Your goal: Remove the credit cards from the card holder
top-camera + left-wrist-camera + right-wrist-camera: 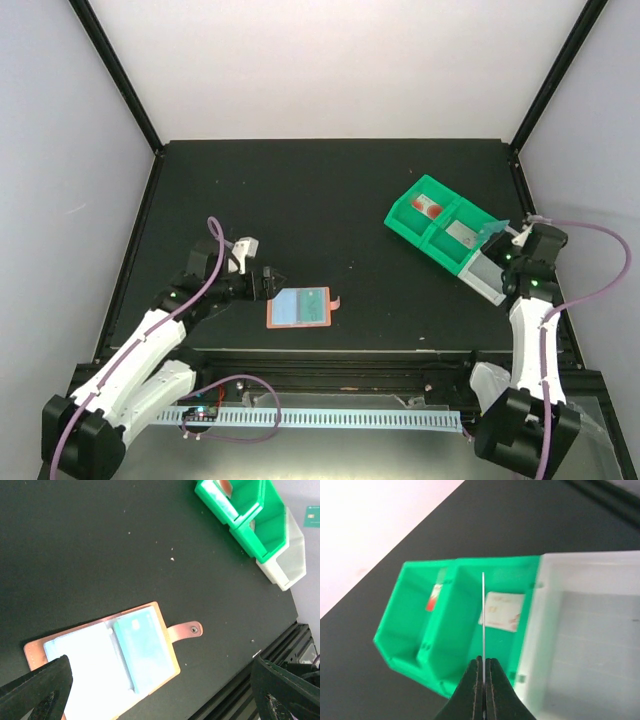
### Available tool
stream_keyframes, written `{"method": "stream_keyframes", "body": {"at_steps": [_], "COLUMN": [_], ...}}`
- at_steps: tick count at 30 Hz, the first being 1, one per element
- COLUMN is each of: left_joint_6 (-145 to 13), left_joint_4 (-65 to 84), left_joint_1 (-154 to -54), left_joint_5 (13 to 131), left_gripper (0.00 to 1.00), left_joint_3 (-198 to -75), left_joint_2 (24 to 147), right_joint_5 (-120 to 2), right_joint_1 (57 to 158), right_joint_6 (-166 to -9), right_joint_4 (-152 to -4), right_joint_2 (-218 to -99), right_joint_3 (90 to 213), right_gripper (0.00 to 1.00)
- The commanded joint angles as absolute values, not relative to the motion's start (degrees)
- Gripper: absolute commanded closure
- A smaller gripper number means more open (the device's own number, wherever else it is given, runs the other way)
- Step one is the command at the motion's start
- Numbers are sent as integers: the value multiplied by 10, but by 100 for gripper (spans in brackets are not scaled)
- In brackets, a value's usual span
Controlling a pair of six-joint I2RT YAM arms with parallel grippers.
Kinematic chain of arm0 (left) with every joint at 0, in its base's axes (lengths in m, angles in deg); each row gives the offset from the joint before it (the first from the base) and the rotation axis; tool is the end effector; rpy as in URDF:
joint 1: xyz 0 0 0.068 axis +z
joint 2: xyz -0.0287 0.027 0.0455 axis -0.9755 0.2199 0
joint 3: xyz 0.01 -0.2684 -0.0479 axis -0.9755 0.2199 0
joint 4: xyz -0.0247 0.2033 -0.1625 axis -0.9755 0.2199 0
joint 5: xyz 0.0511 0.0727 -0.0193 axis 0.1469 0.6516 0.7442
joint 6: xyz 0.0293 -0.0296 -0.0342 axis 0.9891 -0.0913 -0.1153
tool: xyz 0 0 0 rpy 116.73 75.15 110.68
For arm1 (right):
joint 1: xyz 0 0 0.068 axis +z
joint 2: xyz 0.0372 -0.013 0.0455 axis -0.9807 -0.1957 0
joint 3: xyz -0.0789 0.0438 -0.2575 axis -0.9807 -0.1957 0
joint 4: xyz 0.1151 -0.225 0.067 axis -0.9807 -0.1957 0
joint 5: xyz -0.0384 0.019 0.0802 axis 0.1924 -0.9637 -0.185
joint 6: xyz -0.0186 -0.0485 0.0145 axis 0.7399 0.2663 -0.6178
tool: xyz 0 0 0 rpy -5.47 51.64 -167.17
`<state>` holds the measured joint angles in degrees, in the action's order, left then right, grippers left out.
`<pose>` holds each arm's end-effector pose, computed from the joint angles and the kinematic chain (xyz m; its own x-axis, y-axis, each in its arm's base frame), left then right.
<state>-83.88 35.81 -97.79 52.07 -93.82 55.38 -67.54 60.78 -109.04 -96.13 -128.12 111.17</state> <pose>0.1505 -0.0740 0.2259 -0.8339 -0.1465 -0.5321 0.2794 0.7194 -0.6359 0.1892 -0.0506 0.2516 -0.4316 0.6181 -0.6571 0.3131 0.7858 0.5335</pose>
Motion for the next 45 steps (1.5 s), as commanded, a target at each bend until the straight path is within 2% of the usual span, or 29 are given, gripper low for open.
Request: {"method": "stream_keyframes", "body": {"at_steps": [1,7,15,24,33,38,45], "left_joint_6": [-823,-812,-817,-843,-879,-914,-930], "left_joint_4": [365,370,362,365,353,328,323], "left_joint_1": [-973,-973,-973,-973,-973,-974,-974], "left_joint_5": [492,484,474,474,468,457,469], "left_gripper": [1,1,1,1,1,1,1], "left_joint_3": [-961,-972,-967,-985,-990,-975,-970], "left_joint_2": [576,601,603,611,617,606,594], "right_joint_5": [-660,-593,-604,-581,-640,-651,-657], "right_joint_1": [550,533,516,516,516,516,516], "right_joint_6": [-1064,-1059,-1023,-1021,-1002,-995,-995], "right_joint_4": [-999,-1010,-1026,-984,-940,-915,-919], "right_joint_2": [-1295,-1318,-1392,-1441,-1523,-1559,-1603], "right_joint_3": [1153,1161,1191,1167,1166,1171,1192], "right_gripper": [99,99,99,99,99,97,86]}}
